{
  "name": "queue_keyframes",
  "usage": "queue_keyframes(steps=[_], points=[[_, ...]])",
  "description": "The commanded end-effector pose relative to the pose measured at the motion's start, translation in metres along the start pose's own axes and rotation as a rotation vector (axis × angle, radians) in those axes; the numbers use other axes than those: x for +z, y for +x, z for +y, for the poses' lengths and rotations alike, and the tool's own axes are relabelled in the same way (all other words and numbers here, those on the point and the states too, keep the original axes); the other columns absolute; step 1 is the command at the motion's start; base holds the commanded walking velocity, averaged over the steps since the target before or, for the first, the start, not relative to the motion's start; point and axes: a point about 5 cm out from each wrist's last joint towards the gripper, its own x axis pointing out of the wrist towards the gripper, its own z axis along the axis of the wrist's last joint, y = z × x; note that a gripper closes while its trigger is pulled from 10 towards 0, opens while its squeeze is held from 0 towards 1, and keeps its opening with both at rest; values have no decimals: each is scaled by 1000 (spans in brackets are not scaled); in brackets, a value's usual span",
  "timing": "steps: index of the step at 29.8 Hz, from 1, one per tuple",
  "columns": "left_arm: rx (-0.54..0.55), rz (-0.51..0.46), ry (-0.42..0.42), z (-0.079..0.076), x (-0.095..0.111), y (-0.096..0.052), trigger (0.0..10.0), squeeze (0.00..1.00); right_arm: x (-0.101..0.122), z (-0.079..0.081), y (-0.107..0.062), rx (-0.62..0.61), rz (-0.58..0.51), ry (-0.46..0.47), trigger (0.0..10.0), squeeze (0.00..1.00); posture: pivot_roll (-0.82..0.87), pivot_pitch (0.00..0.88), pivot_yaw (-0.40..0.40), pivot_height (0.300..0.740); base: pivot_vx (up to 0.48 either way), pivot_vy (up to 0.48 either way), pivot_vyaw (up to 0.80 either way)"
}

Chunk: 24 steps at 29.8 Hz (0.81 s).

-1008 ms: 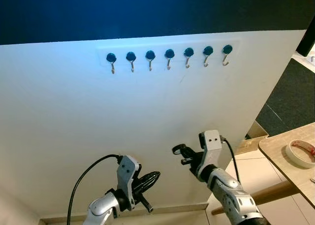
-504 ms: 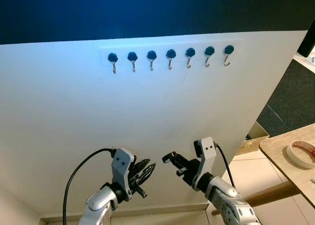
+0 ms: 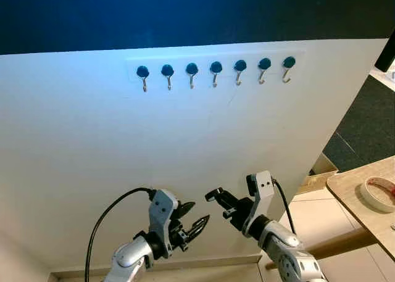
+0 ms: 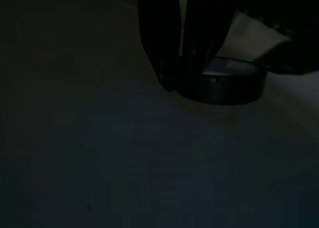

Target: Hang keys on a hook

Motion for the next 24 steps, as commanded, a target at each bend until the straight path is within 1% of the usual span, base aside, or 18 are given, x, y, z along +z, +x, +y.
queue_keyframes(steps=[1, 5, 8, 9, 11, 15, 24], points=[[-1, 13, 16, 0, 0, -1, 10000, 0, -1, 1, 0, 8, -1, 1, 10000, 0, 17, 55, 2, 740, 0, 0, 0], [63, -6, 33, 7, 4, 3, 10000, 0, -4, 9, 4, 46, 9, 0, 10000, 0, 16, 50, 2, 740, 0, 0, 0], [87, -15, 41, 10, 5, 3, 10000, 0, -5, 12, 4, 58, 15, -3, 10000, 0, 16, 48, 3, 740, 0, 0, 0], [133, -32, 51, 14, 8, 3, 10000, 0, -7, 14, 5, 70, 23, -10, 10000, 0, 15, 47, 2, 740, 0, 0, 0], [163, -46, 54, 18, 10, 3, 10000, 0, -8, 17, 5, 82, 26, -9, 10000, 0, 15, 45, 1, 740, 0, 0, 0], [165, -59, 45, 18, 12, 4, 10000, 0, -9, 20, 5, 99, 27, -11, 10000, 0, 15, 45, 0, 740, 0, 0, 0], [136, -69, 35, 12, 13, 7, 10000, 0, -11, 26, 9, 124, 28, -12, 10000, 0, 17, 41, -4, 740, 0, 0, 0]])
